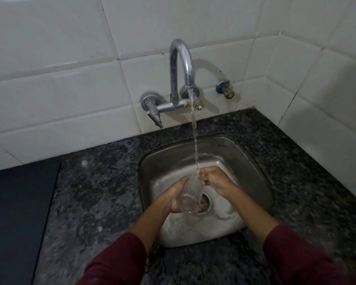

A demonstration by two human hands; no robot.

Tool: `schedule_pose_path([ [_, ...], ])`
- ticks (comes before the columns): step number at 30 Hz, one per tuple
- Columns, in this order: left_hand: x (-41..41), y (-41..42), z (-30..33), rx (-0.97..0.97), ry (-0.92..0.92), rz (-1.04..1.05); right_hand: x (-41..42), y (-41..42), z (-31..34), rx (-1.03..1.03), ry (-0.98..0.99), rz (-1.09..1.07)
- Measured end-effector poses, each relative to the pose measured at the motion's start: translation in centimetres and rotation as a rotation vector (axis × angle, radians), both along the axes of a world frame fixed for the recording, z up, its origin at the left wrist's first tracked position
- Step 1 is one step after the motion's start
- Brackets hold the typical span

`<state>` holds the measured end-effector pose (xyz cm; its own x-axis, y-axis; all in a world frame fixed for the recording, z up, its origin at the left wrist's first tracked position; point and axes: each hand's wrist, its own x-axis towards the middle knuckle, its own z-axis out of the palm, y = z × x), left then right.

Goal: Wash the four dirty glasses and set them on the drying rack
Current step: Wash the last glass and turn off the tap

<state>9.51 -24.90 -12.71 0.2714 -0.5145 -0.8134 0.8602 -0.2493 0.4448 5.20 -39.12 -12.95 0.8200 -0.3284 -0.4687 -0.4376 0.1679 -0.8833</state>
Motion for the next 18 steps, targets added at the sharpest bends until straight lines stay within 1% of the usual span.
schedule_pose_path([
  [3,0.0,-0.2,-0.6,-0.008,-0.039,0.044,-0.3,0.1,0.4,0.016,-0.011,-0.043],
  [6,0.0,-0.6,-1.4,-0.020,-0.136,0.176,-0.9,0.5,0.8,0.016,-0.032,-0.083],
  [8,0.0,-0.7,-1.7,-0.089,-0.192,0.246,-1.6,1.0,0.7,0.097,-0.036,-0.018],
  [9,0.0,-0.9,-1.7,-0.158,-0.210,0.253,-2.0,1.3,0.8,0.159,-0.041,0.051],
  [10,0.0,-1.1,-1.5,-0.198,-0.244,0.259,-2.4,1.8,1.1,0.184,-0.056,0.129],
  [11,0.1,-1.3,-1.6,-0.232,-0.282,0.283,-2.6,2.2,1.3,0.157,-0.078,0.190],
  [13,0.1,-1.7,-0.6,-0.214,-0.378,0.324,-2.5,2.6,1.8,-0.004,-0.111,0.252],
  [14,0.2,-1.8,0.0,-0.184,-0.417,0.316,-2.4,2.6,2.2,-0.123,-0.113,0.271],
  [15,0.4,-2.0,0.3,-0.143,-0.456,0.303,-2.3,2.6,2.7,-0.285,-0.113,0.304],
  [17,1.1,-1.9,1.0,0.007,-0.569,0.262,-2.4,2.6,2.9,-0.636,-0.109,0.406],
  [18,1.4,-1.9,1.3,0.050,-0.637,0.254,-2.5,2.8,2.9,-0.772,-0.105,0.447],
])
